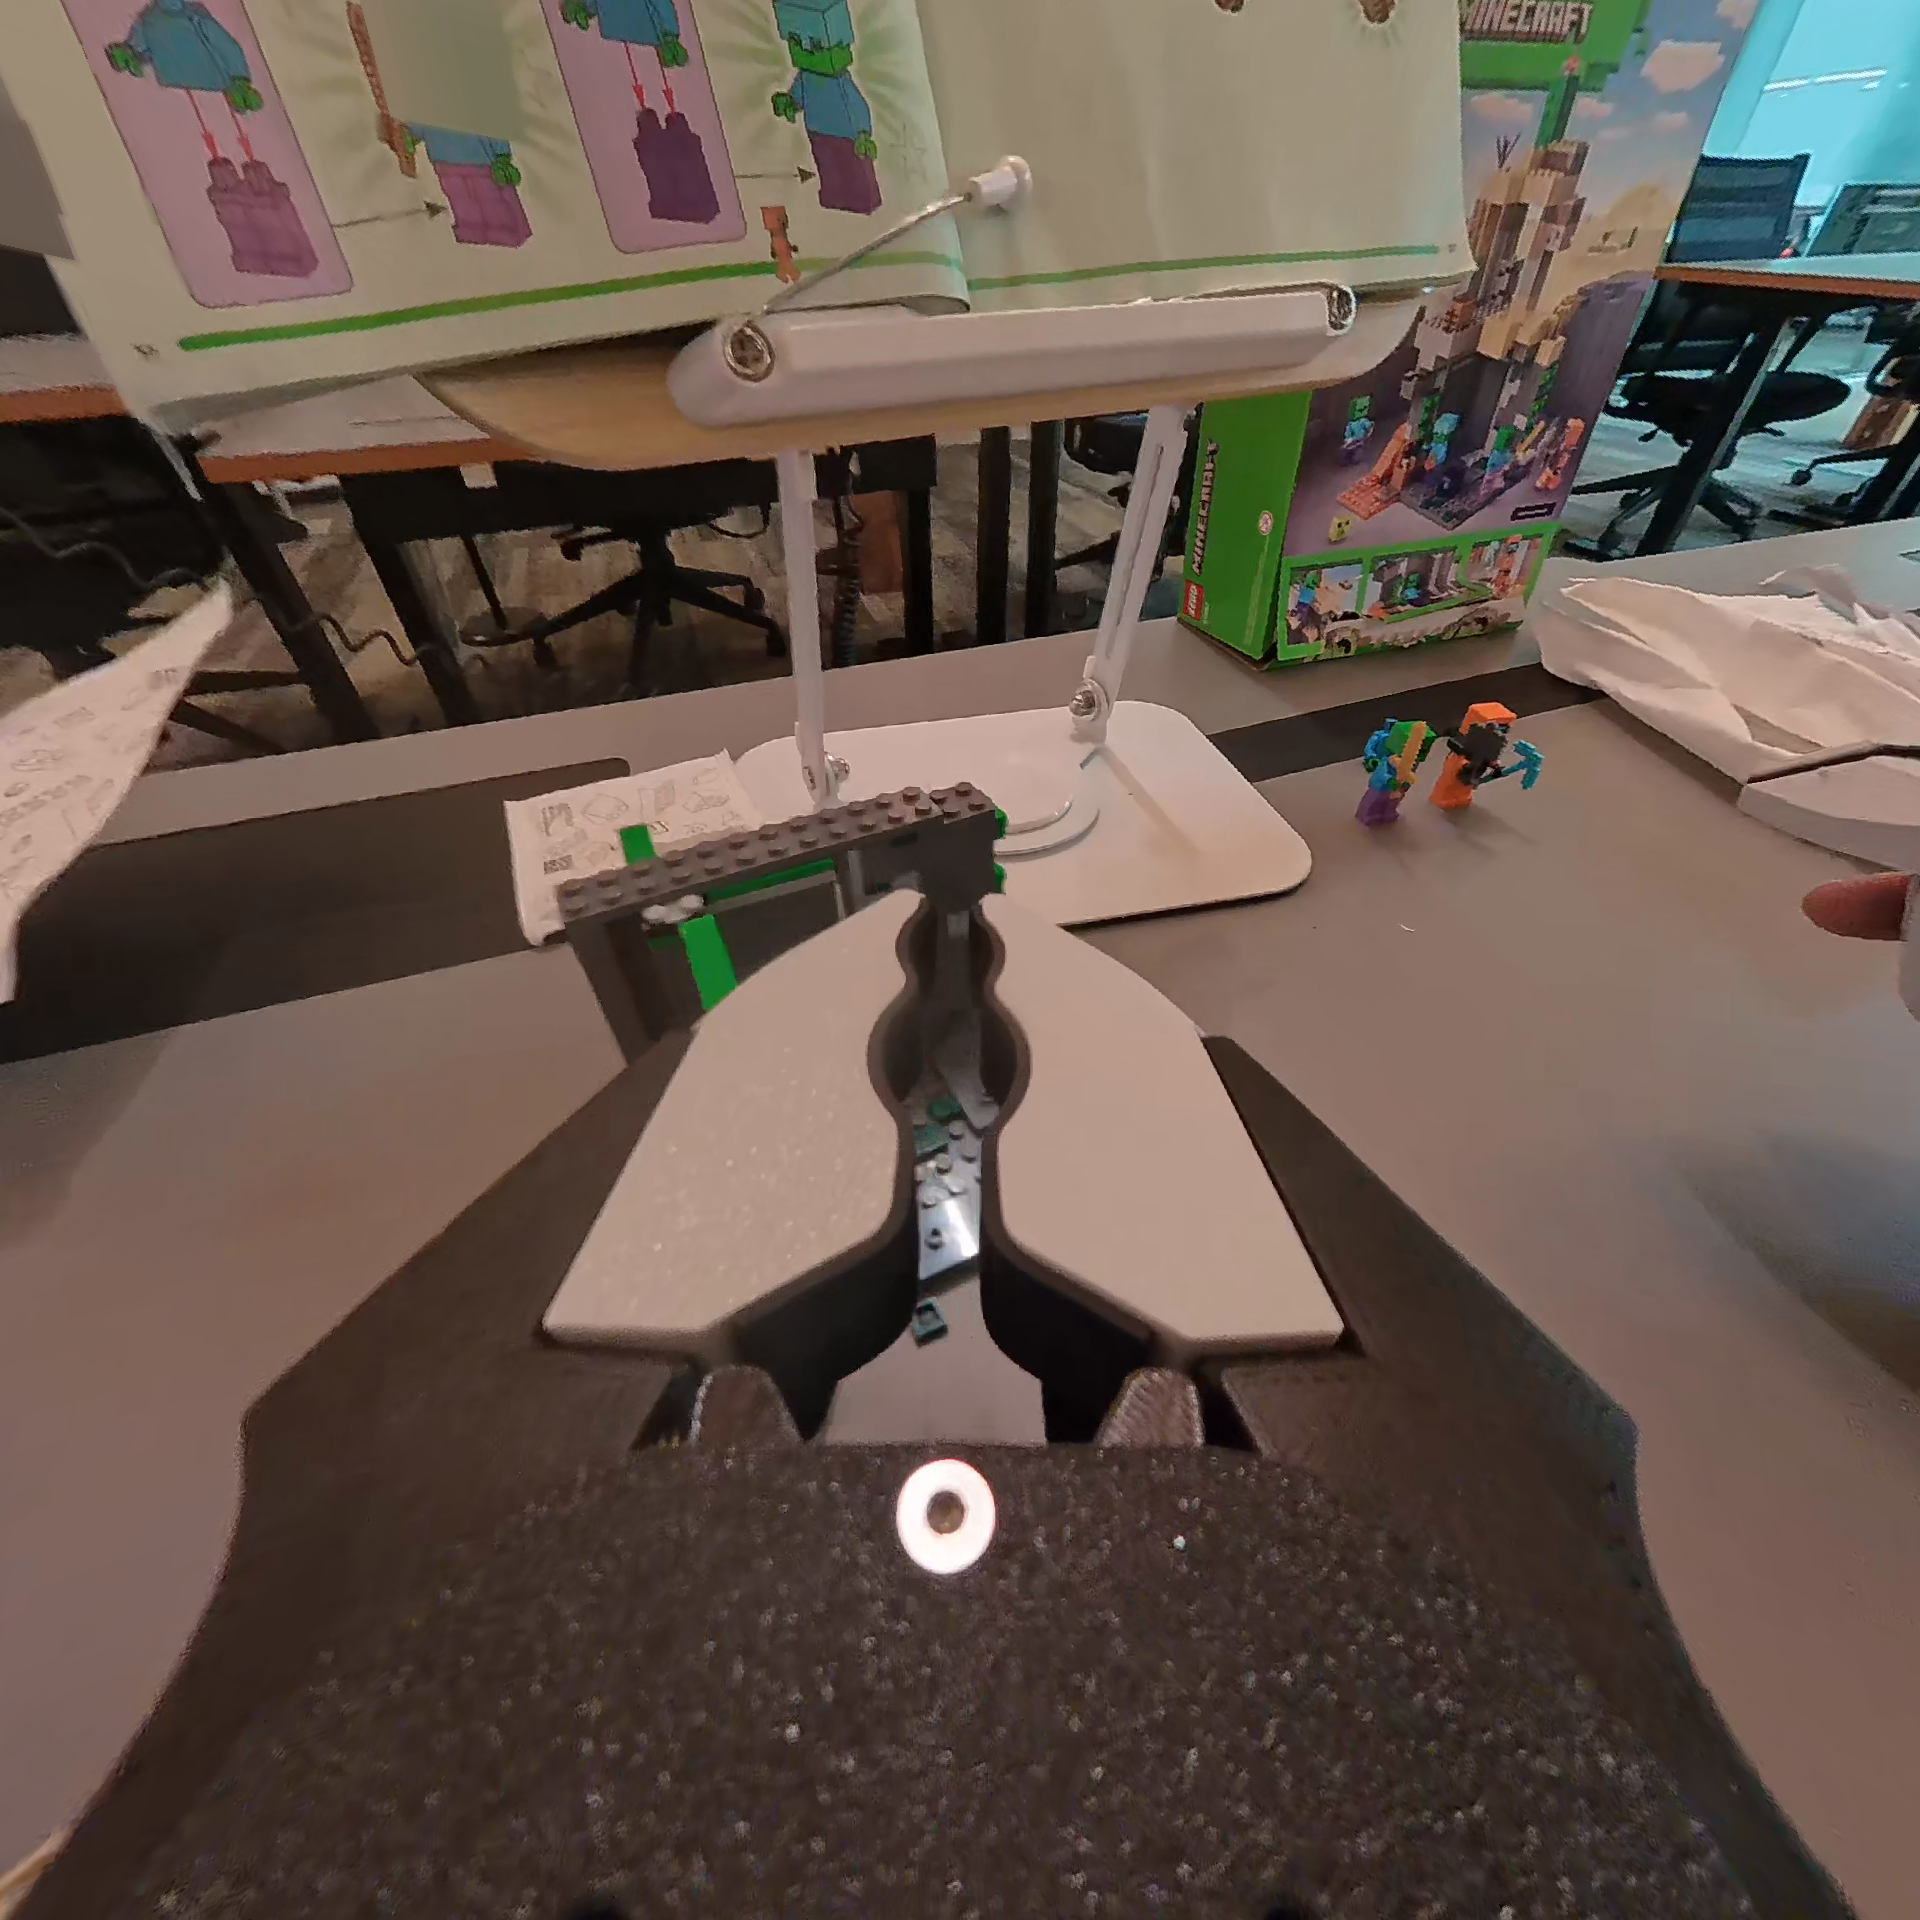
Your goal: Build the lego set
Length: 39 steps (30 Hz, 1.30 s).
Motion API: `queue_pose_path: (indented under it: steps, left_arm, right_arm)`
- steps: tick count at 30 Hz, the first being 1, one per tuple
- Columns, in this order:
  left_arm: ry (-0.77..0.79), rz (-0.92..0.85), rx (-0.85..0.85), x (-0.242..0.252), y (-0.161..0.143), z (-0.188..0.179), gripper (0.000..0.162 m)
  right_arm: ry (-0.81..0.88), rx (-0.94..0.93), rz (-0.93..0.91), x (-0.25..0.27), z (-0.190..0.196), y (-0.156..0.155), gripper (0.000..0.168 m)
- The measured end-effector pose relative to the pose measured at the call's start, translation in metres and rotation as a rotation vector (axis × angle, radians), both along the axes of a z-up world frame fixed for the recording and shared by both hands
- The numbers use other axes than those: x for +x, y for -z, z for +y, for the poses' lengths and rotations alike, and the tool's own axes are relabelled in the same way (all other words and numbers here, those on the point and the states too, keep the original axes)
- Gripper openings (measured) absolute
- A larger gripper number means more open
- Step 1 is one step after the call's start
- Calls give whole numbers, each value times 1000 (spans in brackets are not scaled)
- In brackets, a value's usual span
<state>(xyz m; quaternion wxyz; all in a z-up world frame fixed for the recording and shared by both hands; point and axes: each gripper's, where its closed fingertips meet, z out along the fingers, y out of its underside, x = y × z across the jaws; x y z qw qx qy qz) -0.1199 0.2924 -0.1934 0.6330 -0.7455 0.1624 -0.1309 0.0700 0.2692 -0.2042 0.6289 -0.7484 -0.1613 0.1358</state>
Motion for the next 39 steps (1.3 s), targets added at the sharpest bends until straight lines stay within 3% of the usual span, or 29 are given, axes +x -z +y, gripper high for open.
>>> queue_pose_path:
  steps: [8, 12, 20, 26, 30, 33, 36, 39]
  left_arm:
    - [174, 82, -23, 73, 5, -37, 6]
    - [208, 95, -13, 83, -2, -46, 7]
    - [253, 54, 51, 84, -51, -67, 14]
    - [262, 88, 173, 77, -105, -85, 6]
    - [234, 132, 154, 34, -134, -80, 8]
    - [165, 188, 153, -32, -153, -77, 8]
    - [56, 335, 89, -123, -154, -71, 10]
    - [38, 488, -158, -210, -123, -68, 12]
  right_arm:
    - [-5, -6, -4, -2, -1, 2, 1]
    - [-7, -6, -18, -3, -2, 3, 1]
    - [-9, -11, -16, -3, -3, 3, 1]
    - [-15, -28, -53, -7, -3, 12, 1]
    - [-11, -35, -79, -8, -3, 17, 1]
    - [-12, -38, -79, -8, -5, 17, 1]
    - [-9, -47, -70, -7, -5, 17, 1]
    - [-15, -71, -52, -8, -6, 20, 0]
